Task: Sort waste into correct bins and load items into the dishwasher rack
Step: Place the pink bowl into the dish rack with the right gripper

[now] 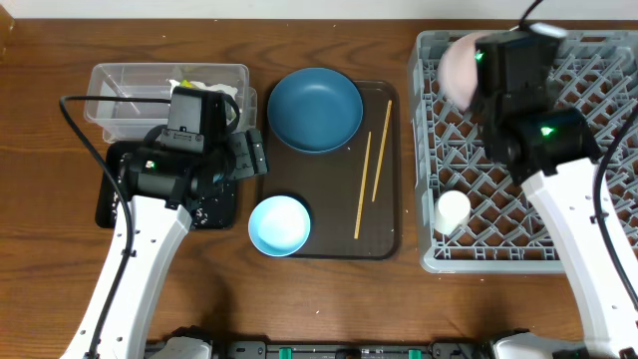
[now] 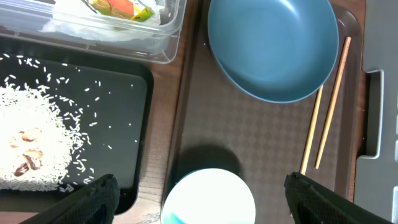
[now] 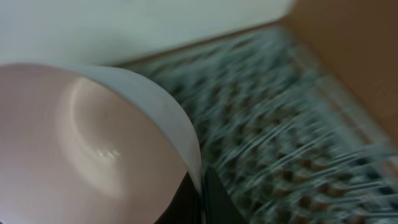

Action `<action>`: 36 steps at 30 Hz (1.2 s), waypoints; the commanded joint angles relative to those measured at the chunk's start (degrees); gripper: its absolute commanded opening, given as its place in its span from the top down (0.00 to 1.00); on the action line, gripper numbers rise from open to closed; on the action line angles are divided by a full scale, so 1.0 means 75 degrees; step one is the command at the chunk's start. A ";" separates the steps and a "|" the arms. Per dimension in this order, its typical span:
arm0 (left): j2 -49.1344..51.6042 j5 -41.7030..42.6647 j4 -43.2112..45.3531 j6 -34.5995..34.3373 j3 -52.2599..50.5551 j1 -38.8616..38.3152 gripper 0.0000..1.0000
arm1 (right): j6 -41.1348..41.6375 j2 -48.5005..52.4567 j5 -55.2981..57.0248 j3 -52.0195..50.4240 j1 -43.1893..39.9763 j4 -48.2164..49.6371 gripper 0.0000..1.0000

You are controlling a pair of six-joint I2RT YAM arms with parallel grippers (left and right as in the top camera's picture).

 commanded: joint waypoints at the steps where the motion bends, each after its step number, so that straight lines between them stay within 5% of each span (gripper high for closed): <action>1: 0.0044 -0.0064 0.0000 0.0041 0.0090 0.0029 0.12 | -0.0769 0.0490 0.1833 0.0015 -0.0335 0.0653 0.99; 15: 0.0044 -0.0064 0.0000 0.0041 0.0090 0.0029 0.12 | -0.4074 0.3212 0.2710 0.0015 -0.0810 0.4543 0.99; 36: 0.0044 -0.0064 0.0000 0.0041 0.0090 0.0029 0.12 | -0.3911 0.4293 0.2827 0.0003 -0.0615 0.4223 0.99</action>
